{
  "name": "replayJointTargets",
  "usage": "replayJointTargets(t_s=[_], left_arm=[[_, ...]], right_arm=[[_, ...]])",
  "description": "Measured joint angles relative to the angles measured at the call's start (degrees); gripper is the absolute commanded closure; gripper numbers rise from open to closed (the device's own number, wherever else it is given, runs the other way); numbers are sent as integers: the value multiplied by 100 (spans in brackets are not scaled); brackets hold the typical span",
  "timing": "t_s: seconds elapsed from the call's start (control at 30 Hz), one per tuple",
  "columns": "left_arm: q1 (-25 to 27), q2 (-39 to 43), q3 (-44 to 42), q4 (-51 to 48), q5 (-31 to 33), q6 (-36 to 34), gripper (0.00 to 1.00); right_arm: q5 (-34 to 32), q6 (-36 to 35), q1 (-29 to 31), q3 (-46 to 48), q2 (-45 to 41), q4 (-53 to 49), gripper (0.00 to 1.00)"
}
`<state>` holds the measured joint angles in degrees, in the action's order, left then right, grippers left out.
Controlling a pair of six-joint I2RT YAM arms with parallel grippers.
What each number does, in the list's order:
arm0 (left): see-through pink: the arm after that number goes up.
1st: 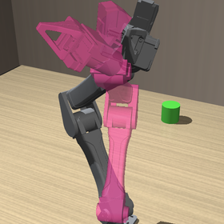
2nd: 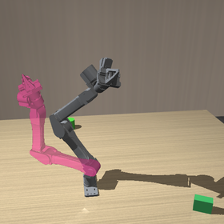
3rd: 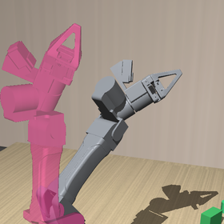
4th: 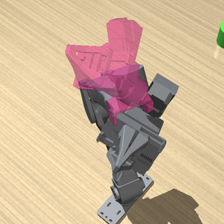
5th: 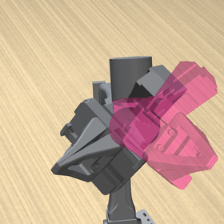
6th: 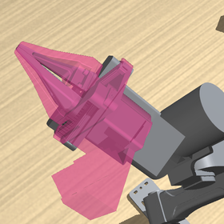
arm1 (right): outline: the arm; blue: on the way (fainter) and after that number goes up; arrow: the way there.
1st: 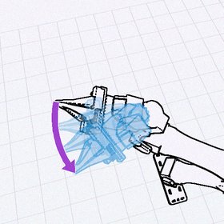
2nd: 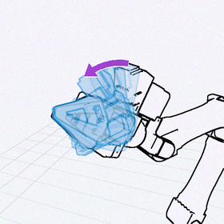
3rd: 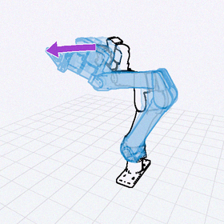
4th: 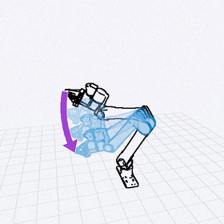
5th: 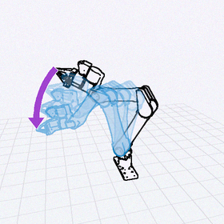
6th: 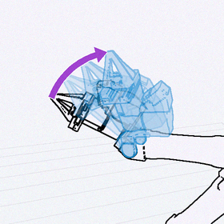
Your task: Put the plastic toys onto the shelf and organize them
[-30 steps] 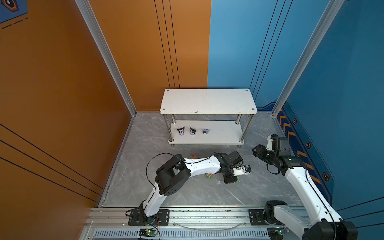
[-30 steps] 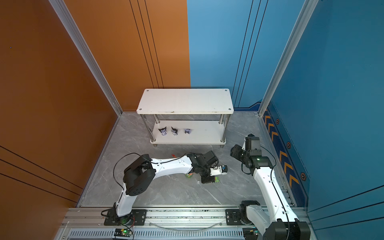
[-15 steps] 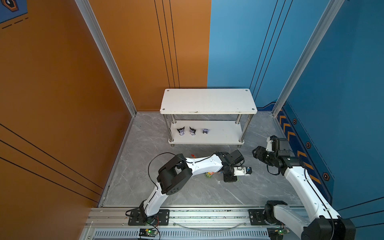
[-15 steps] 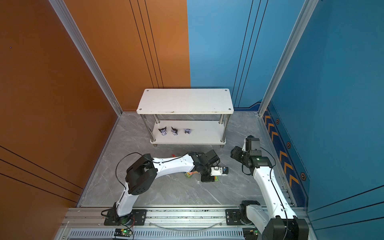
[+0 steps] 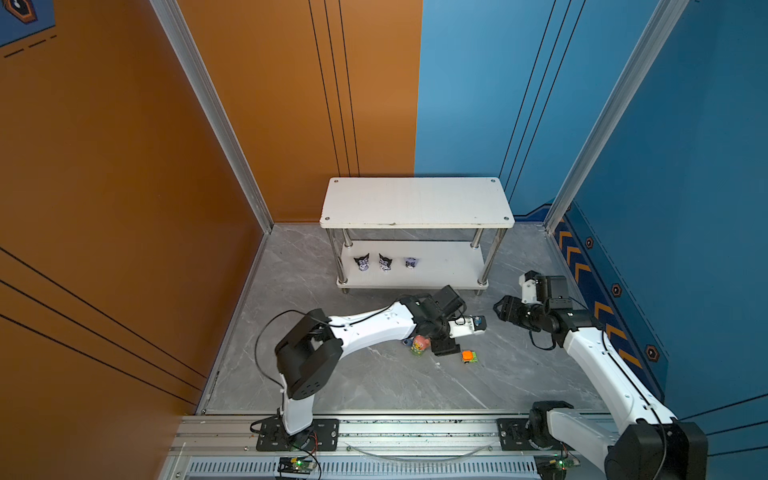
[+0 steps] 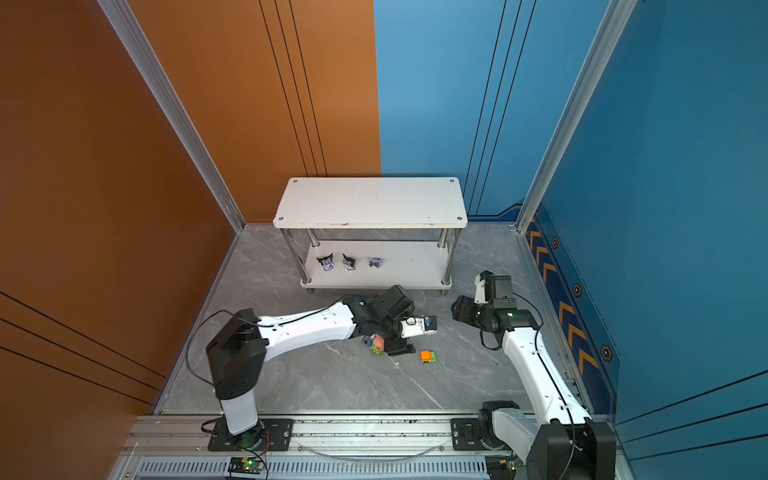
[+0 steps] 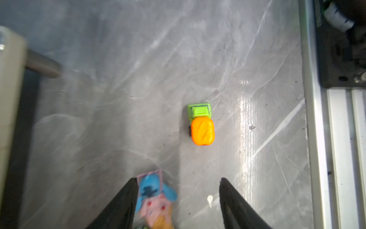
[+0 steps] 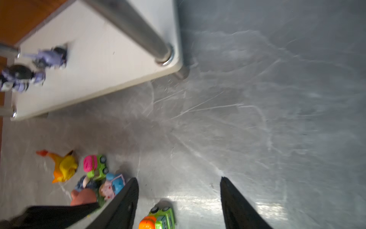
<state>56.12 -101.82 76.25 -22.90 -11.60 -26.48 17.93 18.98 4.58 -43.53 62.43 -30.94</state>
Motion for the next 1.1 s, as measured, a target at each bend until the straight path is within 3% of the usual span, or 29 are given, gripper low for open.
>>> replayJointTargets(t_s=[0.23,0.4,0.63,0.87,1.1], left_arm=[[-638,2164,-1526,1360,72,796,32],[-780,3327,-2966,2319,321,1587,28],[-940,4658,-4251,2664,811,2378,1],[-1329,5615,-4913,2852,962,2763,0],[-1488,5681,-5149,3067,876,2898,0]], right_arm=[[-114,-713,1814,-518,612,-398,28],[-713,-1255,2527,-1069,1248,-920,27],[-1757,-1908,3082,-1759,1967,-1961,27],[-2074,-2817,3222,-1816,2253,-2402,25],[-1541,-4109,3303,-1661,1845,-2581,20]])
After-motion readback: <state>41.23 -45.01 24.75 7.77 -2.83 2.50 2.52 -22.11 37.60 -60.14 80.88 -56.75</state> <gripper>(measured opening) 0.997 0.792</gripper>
